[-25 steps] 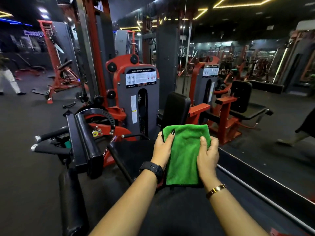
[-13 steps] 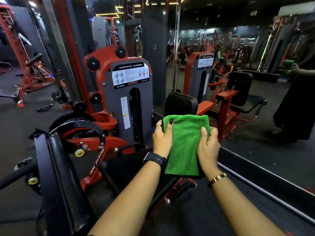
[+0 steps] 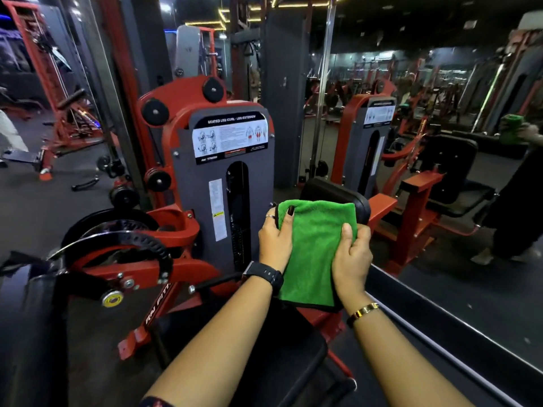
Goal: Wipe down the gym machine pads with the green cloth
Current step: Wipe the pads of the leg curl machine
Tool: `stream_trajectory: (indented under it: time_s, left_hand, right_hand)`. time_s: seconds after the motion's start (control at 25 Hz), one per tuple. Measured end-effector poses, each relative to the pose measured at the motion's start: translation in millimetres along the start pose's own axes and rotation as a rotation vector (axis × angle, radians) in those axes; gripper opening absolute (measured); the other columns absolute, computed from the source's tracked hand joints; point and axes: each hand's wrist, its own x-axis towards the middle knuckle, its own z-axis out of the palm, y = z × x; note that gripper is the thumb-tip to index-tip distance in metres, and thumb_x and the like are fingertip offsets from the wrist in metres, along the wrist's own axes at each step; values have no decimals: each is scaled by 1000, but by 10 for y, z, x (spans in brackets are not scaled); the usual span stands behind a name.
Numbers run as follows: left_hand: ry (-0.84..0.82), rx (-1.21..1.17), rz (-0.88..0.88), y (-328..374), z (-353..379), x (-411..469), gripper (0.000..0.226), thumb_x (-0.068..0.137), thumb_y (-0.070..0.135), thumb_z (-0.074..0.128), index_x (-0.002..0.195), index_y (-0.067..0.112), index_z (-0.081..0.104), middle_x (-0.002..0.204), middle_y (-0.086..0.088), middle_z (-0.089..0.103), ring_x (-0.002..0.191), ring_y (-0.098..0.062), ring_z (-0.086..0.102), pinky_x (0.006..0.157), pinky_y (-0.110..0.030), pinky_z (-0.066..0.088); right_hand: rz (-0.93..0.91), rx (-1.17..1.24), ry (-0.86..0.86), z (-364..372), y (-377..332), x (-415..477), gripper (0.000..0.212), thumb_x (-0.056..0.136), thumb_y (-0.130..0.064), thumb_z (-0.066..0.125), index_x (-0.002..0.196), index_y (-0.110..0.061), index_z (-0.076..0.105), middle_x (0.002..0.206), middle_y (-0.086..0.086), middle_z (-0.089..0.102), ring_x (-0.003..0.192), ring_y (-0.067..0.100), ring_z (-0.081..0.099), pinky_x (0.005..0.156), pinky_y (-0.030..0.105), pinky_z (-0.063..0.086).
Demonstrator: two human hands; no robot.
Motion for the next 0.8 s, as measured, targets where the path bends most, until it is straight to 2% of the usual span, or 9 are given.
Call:
stream_trajectory:
  time_s: [0.16, 0.24, 0.32, 0.48, 0.68, 0.8]
  left_hand:
    - [-25, 28, 23, -186, 455, 525, 18, 94, 27, 52, 102, 13, 58, 83, 14, 60, 73, 16, 55, 65, -1, 39]
    - [-35, 35, 22, -303, 618, 659, 14, 94, 26, 52, 101, 15, 58, 81, 16, 59, 71, 17, 55, 64, -2, 40]
    - [-56, 41, 11, -443, 777, 767, 8, 94, 25, 52, 97, 21, 57, 80, 15, 60, 71, 15, 56, 65, -3, 41]
    - [-85, 77, 10, -651, 1045, 938, 6, 93, 25, 53, 93, 31, 55, 83, 17, 61, 73, 15, 56, 67, -4, 42]
    - [-146, 99, -23, -814, 1248, 999, 4, 93, 29, 53, 95, 30, 55, 82, 17, 61, 75, 8, 57, 69, -9, 43]
    - [-175, 98, -10, -848, 1241, 1072, 9, 93, 24, 52, 94, 33, 54, 83, 19, 61, 75, 12, 58, 68, -5, 42]
  right_hand:
    - [51, 16, 38, 238, 279, 579, 23, 99, -28, 41, 102, -7, 50, 70, -15, 47, 70, 19, 50, 62, 29, 32]
    - [74, 13, 53, 309, 416, 732, 23, 99, -28, 41, 103, -7, 50, 70, -10, 50, 69, 19, 50, 61, 30, 31]
    - [104, 20, 60, 353, 577, 841, 23, 99, -30, 41, 102, -8, 49, 73, -4, 54, 69, 22, 52, 62, 33, 36]
    - [161, 26, 72, 402, 827, 1008, 22, 99, -30, 40, 100, -10, 49, 66, -9, 51, 60, 8, 50, 59, 30, 34]
    - [244, 25, 121, 441, 1060, 1111, 24, 99, -33, 38, 102, -12, 48, 69, -6, 53, 63, 17, 51, 61, 31, 36]
    - [262, 37, 140, 547, 1117, 1104, 23, 98, -35, 37, 101, -15, 48, 74, -2, 57, 67, 20, 54, 63, 33, 40]
